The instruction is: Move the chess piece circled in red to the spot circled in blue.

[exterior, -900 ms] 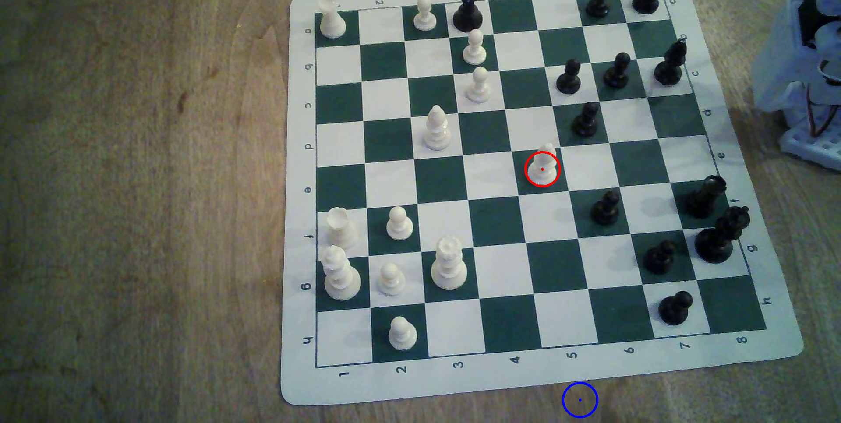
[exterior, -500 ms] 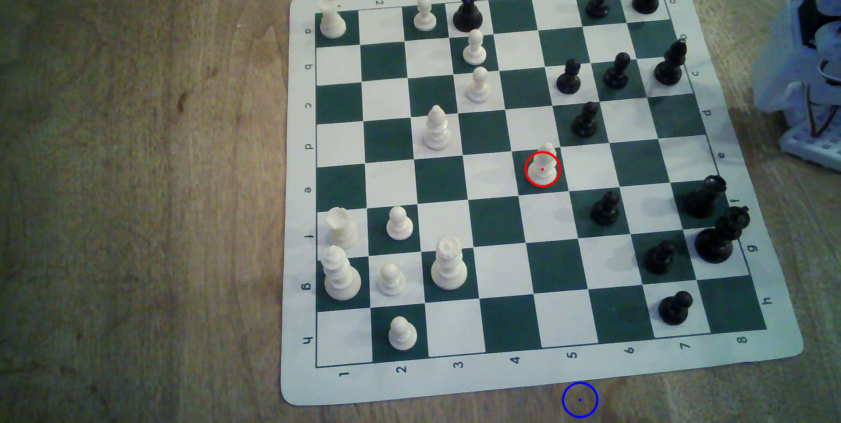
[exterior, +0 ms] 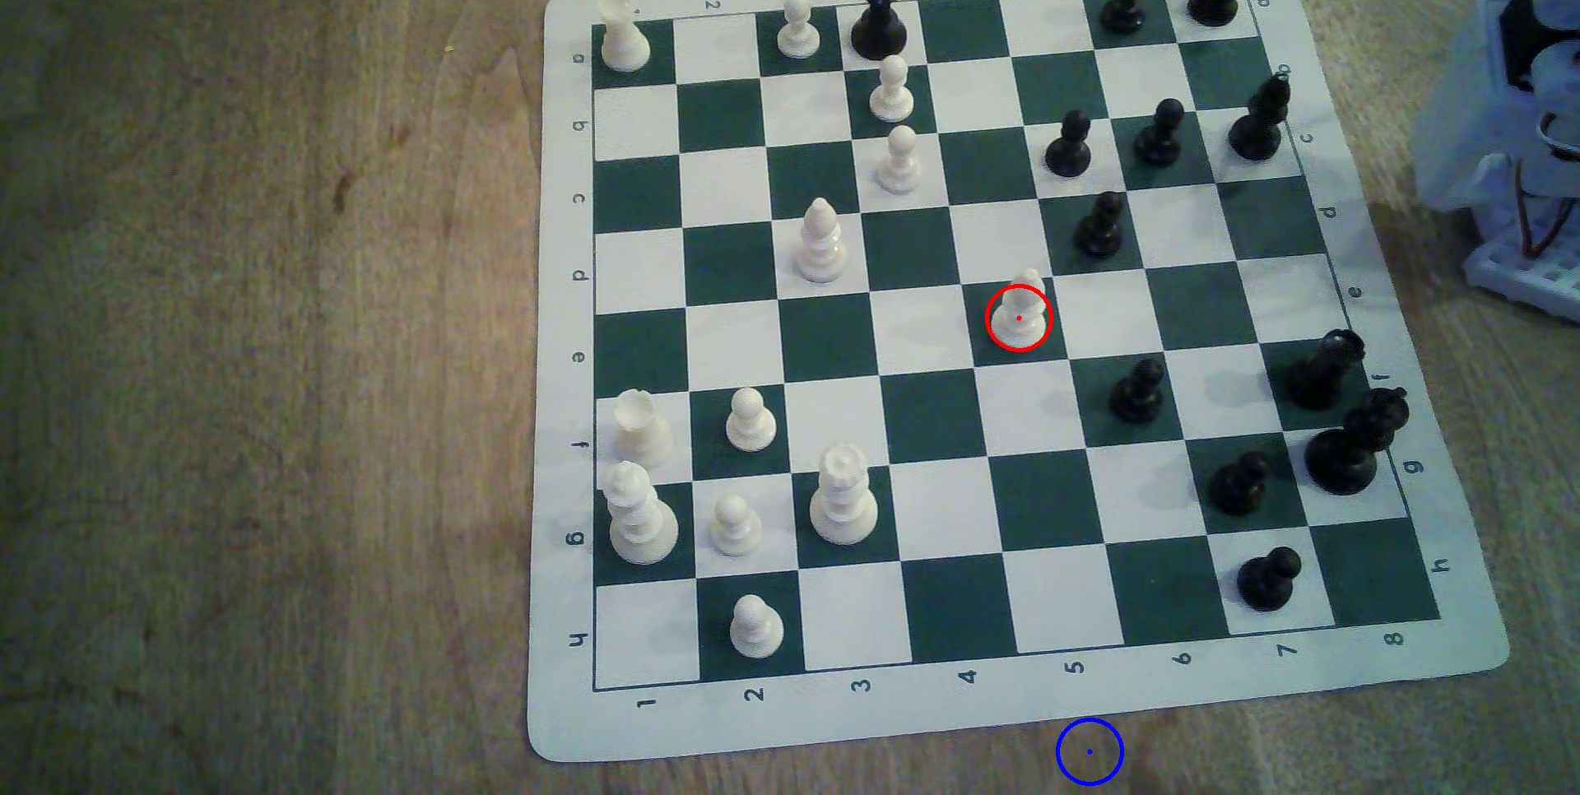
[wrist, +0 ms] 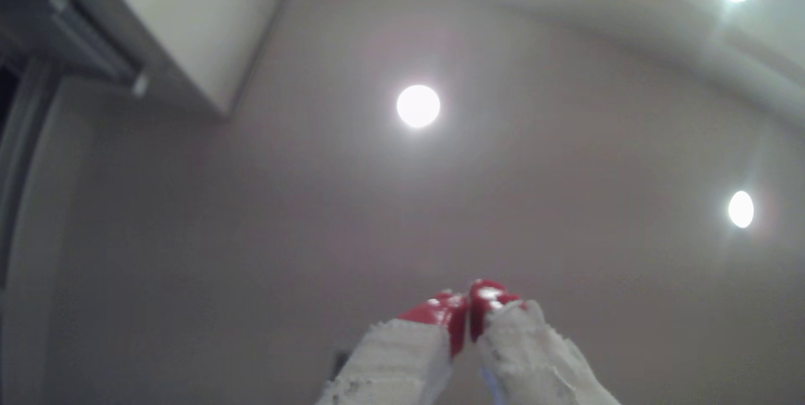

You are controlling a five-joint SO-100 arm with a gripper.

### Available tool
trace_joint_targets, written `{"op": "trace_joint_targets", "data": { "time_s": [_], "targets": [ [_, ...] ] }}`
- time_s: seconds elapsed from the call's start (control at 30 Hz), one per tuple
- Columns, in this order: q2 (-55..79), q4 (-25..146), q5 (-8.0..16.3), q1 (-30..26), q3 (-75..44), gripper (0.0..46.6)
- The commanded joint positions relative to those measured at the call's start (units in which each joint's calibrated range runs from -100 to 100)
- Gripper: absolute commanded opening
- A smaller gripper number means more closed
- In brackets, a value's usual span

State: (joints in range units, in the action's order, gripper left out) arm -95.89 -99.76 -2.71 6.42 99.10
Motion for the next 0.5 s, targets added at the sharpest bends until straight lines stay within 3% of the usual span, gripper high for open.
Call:
{"op": "trace_joint_targets", "data": {
  "time_s": [0.0,0.1,0.23,0.27,0.37,0.47],
  "targets": [
    [0.14,0.5,0.05,-0.75,0.81,0.2],
    [0.14,2.96,0.05,-2.47,0.81,1.2],
    [0.05,3.77,-0.15,-4.66,0.81,10.9],
    [0.05,5.49,-0.29,-4.97,0.81,10.5],
    [0.05,12.78,-1.66,-4.97,0.81,0.5],
    [0.14,23.59,-2.3,-5.05,0.81,0.5]
  ]
}}
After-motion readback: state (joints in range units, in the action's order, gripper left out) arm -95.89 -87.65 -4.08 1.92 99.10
